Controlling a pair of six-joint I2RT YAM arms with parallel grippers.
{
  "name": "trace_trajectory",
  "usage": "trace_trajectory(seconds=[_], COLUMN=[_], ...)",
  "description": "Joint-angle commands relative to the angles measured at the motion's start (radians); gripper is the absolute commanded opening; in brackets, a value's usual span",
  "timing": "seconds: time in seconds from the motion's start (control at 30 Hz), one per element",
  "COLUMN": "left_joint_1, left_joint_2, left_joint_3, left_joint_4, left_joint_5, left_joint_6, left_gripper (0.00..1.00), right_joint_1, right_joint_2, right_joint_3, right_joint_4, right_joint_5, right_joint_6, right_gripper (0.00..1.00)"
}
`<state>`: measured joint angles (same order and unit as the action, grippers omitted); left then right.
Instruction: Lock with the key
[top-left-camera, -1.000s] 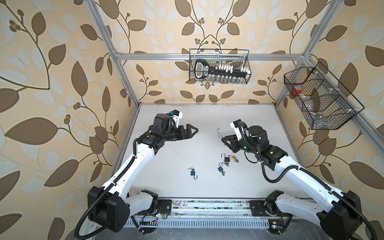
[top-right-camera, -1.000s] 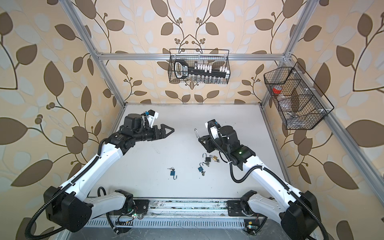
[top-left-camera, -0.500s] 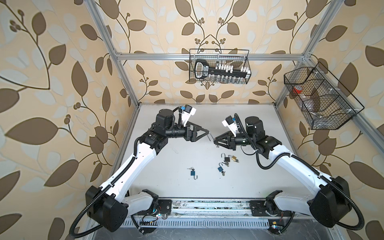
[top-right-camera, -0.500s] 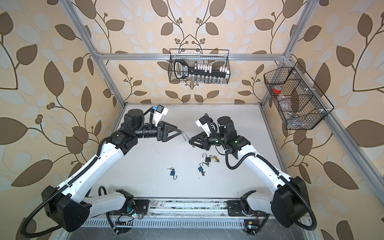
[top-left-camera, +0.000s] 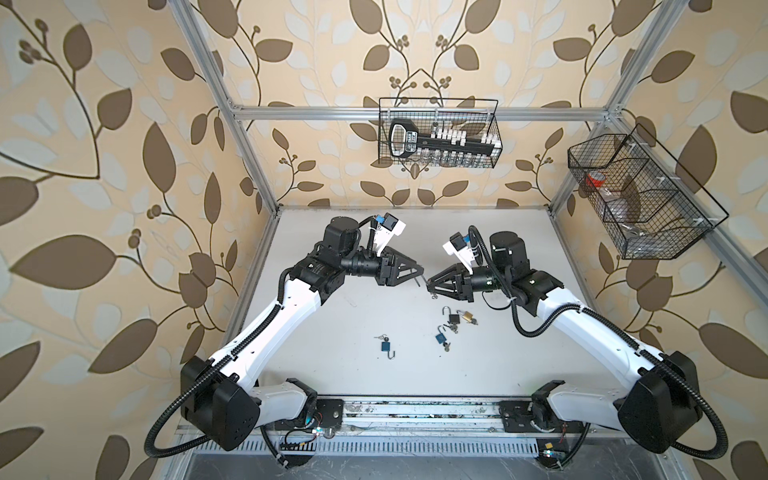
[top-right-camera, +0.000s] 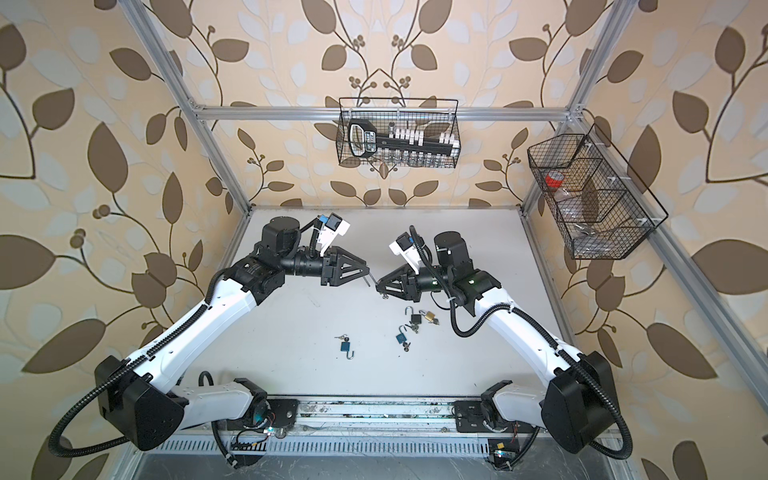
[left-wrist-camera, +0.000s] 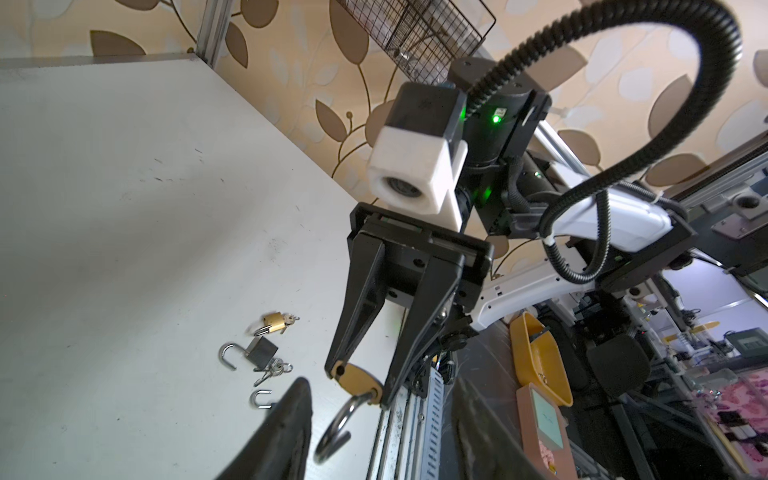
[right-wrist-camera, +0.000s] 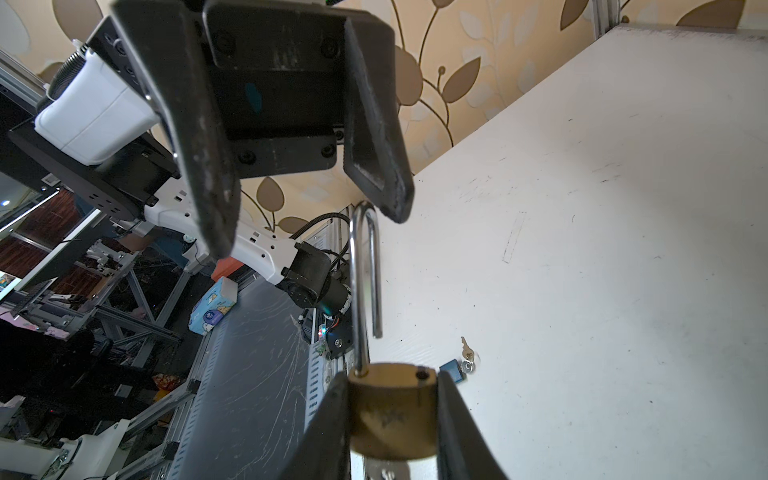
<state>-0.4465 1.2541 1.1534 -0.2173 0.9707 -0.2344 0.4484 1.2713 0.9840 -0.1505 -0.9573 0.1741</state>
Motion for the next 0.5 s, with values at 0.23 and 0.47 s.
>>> trace_trajectory(seconds=[0.23, 0.47], left_joint_1=[-0.013, -0.018], left_joint_2=[0.007, 0.019], left_joint_3=[0.052, 0.054], left_joint_4=[-0.009, -0.016], left_joint_5=[0.040, 0.045], left_joint_6=[0.025, 0.027], left_gripper=[0.41, 0.36], right_joint_1=[-0.005, -0.007], right_joint_2=[-0.024, -0.038], right_joint_3=[0.041, 0.033], right_joint_4=[-0.003, 0.016], right_joint_5=[-0.029, -0.031], right_joint_6=[-0.009, 0.006], right_gripper=[0.00, 0.00])
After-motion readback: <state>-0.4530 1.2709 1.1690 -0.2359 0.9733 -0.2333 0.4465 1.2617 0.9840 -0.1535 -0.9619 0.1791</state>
